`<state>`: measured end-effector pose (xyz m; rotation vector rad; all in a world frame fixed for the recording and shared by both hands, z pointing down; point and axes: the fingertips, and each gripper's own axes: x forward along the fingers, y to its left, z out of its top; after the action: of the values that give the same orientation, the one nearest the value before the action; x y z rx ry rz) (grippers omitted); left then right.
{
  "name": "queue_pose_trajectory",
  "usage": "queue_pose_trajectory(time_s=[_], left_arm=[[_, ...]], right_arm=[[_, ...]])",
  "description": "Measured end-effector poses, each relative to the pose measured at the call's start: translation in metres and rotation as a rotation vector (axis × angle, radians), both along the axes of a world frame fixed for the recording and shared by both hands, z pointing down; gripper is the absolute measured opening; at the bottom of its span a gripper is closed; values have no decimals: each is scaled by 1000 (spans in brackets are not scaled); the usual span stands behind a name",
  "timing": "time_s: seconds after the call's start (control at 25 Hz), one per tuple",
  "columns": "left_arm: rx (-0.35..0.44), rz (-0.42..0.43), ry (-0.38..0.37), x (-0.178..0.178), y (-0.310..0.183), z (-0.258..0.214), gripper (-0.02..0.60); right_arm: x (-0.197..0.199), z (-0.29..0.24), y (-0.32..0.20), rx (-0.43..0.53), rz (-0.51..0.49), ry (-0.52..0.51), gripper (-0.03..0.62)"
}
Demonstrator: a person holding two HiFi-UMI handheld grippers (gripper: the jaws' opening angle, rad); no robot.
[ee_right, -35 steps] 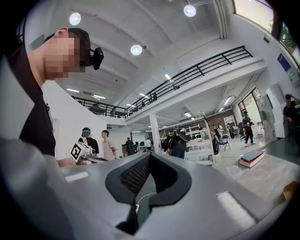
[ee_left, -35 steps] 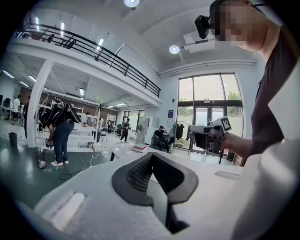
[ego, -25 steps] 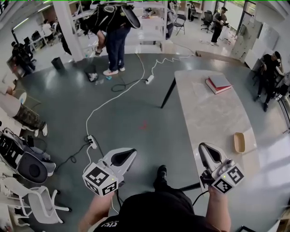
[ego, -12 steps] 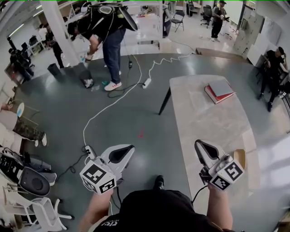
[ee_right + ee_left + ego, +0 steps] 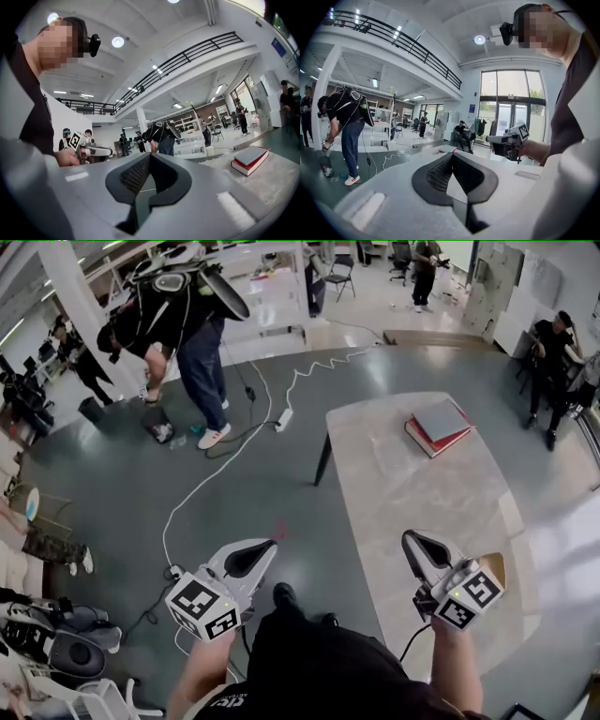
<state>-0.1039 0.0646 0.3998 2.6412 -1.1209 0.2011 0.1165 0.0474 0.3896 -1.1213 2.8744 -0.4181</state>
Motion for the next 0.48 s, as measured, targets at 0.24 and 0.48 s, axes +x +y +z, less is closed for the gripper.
queue_pose_trajectory(time_s=[0.24,0.48], left_arm=[[3,85,6,15,-55,6,3],[26,148,-3,-7,-125,8,3]], right_arm=[[14,7,-36,-19,83,13,3],[-5,9,-94,-24,168,-24,2]])
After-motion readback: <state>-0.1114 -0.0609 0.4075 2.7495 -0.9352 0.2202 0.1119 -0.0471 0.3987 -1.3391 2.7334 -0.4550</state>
